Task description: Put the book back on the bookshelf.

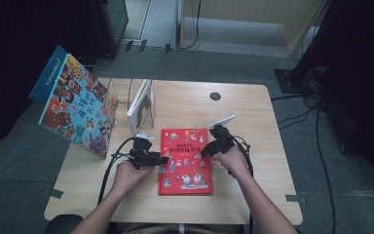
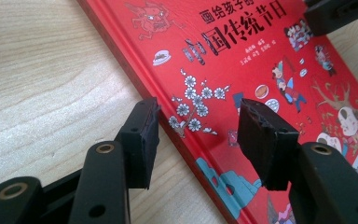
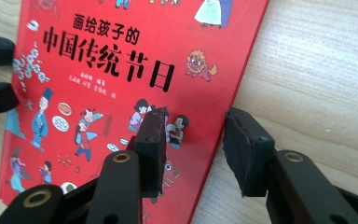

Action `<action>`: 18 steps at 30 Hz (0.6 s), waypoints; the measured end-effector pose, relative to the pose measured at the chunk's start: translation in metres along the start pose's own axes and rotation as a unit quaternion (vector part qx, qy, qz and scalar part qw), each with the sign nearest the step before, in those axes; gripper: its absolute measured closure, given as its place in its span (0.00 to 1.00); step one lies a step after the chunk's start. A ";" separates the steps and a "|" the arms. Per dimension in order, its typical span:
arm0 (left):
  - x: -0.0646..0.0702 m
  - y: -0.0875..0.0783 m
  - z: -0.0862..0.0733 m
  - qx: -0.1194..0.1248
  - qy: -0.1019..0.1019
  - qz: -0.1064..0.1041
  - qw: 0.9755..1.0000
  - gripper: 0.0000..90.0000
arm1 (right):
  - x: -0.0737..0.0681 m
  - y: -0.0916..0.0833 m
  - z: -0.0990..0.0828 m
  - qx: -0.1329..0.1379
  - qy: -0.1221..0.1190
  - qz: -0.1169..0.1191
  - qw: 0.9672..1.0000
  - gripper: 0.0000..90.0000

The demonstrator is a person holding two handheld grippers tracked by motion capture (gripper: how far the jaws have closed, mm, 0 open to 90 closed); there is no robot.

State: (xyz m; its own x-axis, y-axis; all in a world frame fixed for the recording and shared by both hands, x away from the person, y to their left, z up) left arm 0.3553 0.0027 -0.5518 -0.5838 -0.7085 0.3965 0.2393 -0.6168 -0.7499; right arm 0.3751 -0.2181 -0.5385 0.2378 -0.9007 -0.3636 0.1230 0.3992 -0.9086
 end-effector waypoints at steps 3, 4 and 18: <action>0.001 0.000 0.000 0.001 -0.001 0.003 1.000 0.54 | -0.001 -0.001 0.001 0.003 0.004 0.003 1.000 0.66; 0.001 0.000 0.000 0.001 -0.002 0.005 1.000 0.54 | -0.001 -0.002 0.001 0.003 0.003 0.002 1.000 0.66; 0.004 0.000 0.000 -0.012 -0.003 0.001 1.000 0.50 | -0.014 -0.032 0.010 0.042 -0.011 0.047 0.998 0.70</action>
Point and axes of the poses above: each handheld gripper's, and its own axes: y roughly forward along the jaws, z roughly out of its top, x roughly to its right, the point moved 7 cm from there along y, roughly forward along the jaws
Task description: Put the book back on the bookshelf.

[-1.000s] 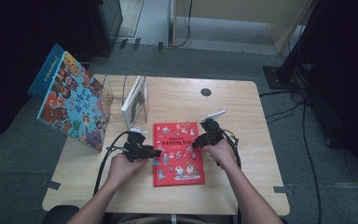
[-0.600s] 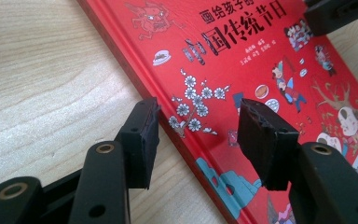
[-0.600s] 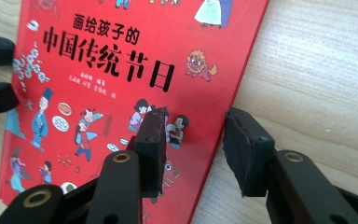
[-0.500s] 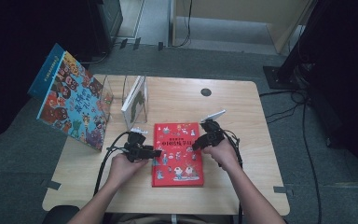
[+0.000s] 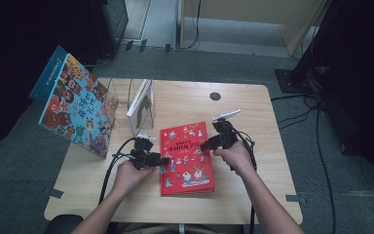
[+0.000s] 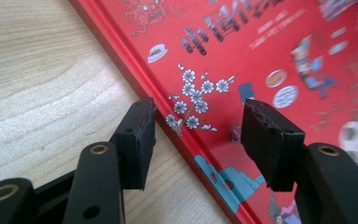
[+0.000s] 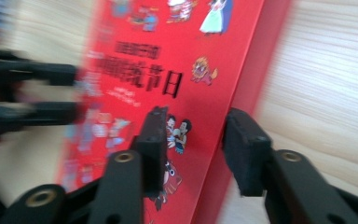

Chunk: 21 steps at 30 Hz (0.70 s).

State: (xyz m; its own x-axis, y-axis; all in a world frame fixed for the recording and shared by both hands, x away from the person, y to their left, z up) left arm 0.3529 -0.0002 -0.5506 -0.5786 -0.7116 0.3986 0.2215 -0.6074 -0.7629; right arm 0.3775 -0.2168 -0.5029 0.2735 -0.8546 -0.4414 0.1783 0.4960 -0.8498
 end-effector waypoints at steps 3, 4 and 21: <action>-0.001 0.000 0.001 0.001 -0.010 -0.013 1.000 0.49 | -0.015 -0.006 0.003 0.009 -0.009 0.037 0.999 0.69; -0.002 0.000 0.001 0.001 -0.013 -0.017 1.000 0.49 | -0.018 -0.006 0.003 0.008 -0.017 0.031 0.999 0.69; -0.010 -0.003 0.003 0.015 -0.021 -0.040 0.999 0.37 | -0.055 0.010 0.021 0.006 -0.051 0.076 0.996 0.83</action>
Point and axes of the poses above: each handheld gripper's, and its own axes: y roughly forward along the jaws, z roughly out of its top, x roughly to its right, the point moved 7 cm from there along y, roughly forward along the jaws
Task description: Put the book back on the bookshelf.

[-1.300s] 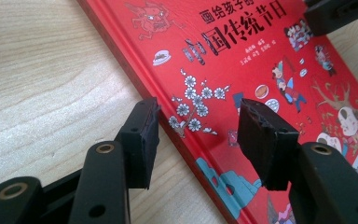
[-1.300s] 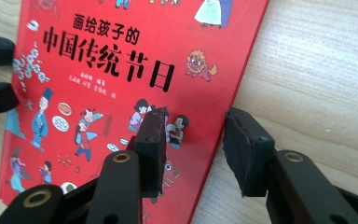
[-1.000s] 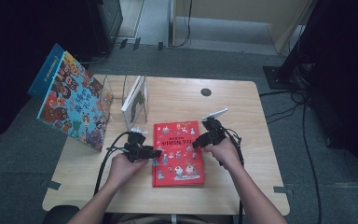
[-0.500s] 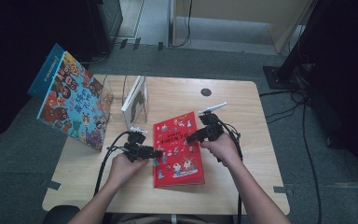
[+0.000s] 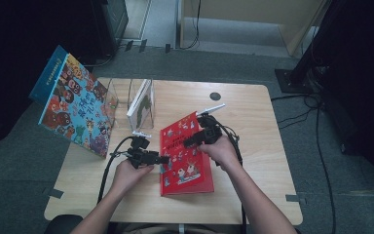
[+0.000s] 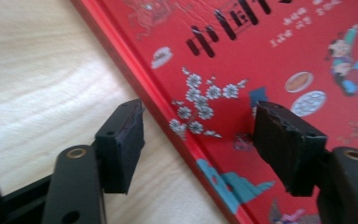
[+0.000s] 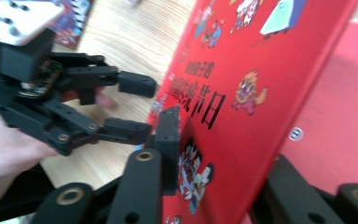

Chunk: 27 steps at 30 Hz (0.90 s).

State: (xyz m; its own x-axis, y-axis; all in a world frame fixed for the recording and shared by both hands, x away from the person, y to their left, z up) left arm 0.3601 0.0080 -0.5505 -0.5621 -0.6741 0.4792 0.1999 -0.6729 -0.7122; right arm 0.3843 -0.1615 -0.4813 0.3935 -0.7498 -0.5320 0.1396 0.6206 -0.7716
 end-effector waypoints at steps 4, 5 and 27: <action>-0.002 -0.001 0.001 0.002 -0.002 0.005 1.000 0.34 | -0.005 -0.002 0.004 0.004 -0.008 0.007 1.000 0.85; -0.002 -0.001 0.001 0.002 -0.002 0.006 1.000 0.33 | -0.006 -0.002 0.004 0.002 -0.010 0.008 1.000 0.86; -0.004 -0.004 0.003 -0.005 -0.008 -0.020 1.000 0.35 | -0.016 -0.016 0.008 -0.014 -0.006 0.031 0.999 0.97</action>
Point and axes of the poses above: each handheld gripper's, and its own axes: y roughly forward along the jaws, z roughly out of its top, x roughly to its right, the point moved 7 cm from there along y, roughly forward along the jaws
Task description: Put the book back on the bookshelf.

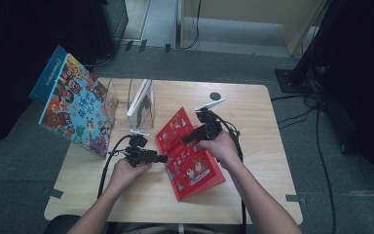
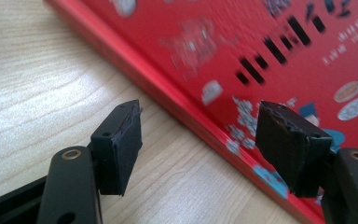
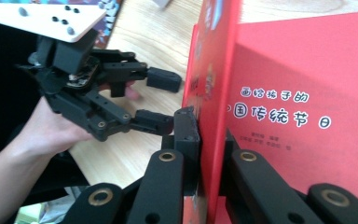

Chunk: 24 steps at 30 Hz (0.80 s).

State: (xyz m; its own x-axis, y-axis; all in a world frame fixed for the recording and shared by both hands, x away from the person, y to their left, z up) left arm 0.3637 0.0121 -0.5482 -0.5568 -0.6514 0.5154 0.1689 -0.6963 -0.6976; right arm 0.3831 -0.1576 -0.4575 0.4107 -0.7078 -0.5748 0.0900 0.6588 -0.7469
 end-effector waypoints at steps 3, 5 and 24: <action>0.001 -0.002 0.002 0.008 -0.002 -0.005 1.000 0.35 | -0.004 -0.004 -0.002 0.009 -0.007 0.004 1.000 0.98; 0.001 -0.003 0.003 0.012 -0.003 -0.007 1.000 0.35 | -0.006 -0.006 -0.003 0.010 -0.017 -0.001 1.000 0.98; 0.016 -0.021 0.022 0.056 -0.004 -0.075 0.996 0.34 | -0.025 -0.040 -0.009 0.071 -0.055 0.031 0.995 0.98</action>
State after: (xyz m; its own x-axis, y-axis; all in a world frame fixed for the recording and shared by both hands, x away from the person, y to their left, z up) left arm 0.3686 0.0093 -0.5145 -0.5754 -0.5400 0.6142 0.1740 -0.8147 -0.5532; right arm 0.3612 -0.1683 -0.4156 0.5155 -0.6370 -0.5731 0.1853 0.7359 -0.6513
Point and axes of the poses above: each handheld gripper's, and its own axes: y roughly forward along the jaws, z roughly out of its top, x roughly to its right, the point moved 7 cm from there along y, roughly forward along the jaws
